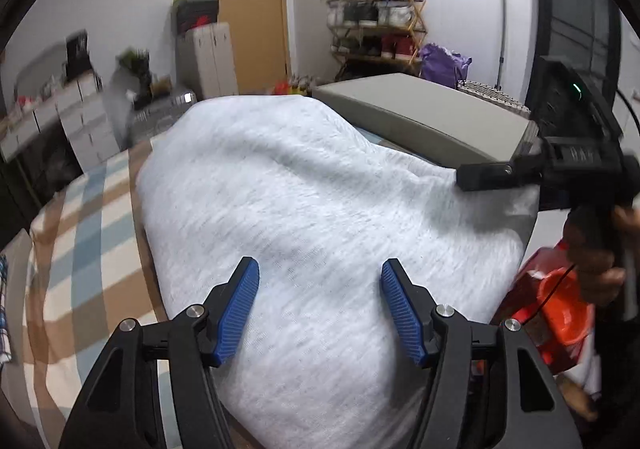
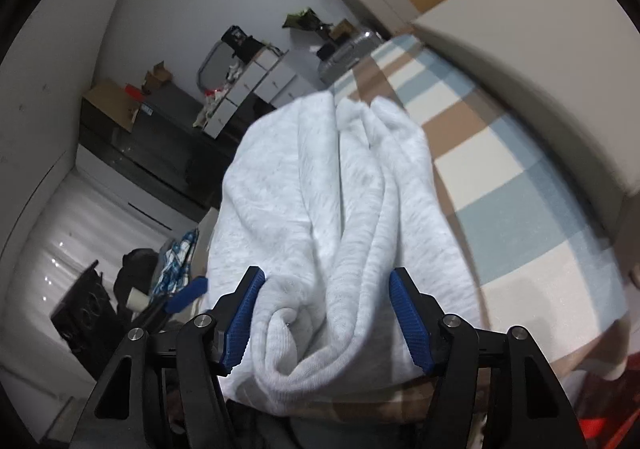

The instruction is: Fold large clothes

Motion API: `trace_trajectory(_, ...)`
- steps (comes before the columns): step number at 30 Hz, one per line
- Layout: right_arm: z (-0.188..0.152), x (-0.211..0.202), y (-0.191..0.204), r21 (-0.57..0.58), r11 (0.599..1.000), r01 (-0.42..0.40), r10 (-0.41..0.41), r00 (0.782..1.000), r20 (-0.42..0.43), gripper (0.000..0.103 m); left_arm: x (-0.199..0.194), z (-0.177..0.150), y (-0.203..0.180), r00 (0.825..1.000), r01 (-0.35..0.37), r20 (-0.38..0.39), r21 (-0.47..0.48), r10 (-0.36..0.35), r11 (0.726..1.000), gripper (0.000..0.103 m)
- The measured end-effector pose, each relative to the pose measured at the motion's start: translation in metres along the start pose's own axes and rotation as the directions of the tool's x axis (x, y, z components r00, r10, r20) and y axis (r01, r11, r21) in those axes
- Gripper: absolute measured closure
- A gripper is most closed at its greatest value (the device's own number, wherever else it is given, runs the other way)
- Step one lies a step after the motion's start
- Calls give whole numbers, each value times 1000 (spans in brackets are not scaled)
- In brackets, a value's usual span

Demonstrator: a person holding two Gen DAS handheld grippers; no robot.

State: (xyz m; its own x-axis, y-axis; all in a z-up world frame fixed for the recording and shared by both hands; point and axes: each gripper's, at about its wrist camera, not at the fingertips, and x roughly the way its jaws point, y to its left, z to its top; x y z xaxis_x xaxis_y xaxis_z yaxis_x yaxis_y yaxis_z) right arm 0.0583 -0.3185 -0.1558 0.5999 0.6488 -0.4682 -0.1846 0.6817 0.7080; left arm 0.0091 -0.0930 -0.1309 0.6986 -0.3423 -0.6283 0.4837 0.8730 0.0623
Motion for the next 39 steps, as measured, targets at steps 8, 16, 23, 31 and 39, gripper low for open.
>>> trace_trajectory(8,-20,-34,39,-268,963,-13,65,981,185,91,-1,-1,5,1000,18,6,-1,-18,1000,36)
trace_trajectory(16,-19,7,-6,-203,963,175,-162,984,78,85,6,-7,-11,999,-43,11,75,42,996,30)
trace_trajectory(23,-24,9,-13,-265,956,126,-102,989,103,83,1,-17,-11,996,-70,62,22,68,997,28)
trace_trajectory(31,-24,-8,-7,-271,954,125,-101,990,98,72,-6,-21,-13,997,-16,80,19,15,1000,27)
trace_trajectory(39,-33,-27,-8,-358,888,289,-263,957,122,55,5,-28,-30,987,-128,104,84,119,988,24)
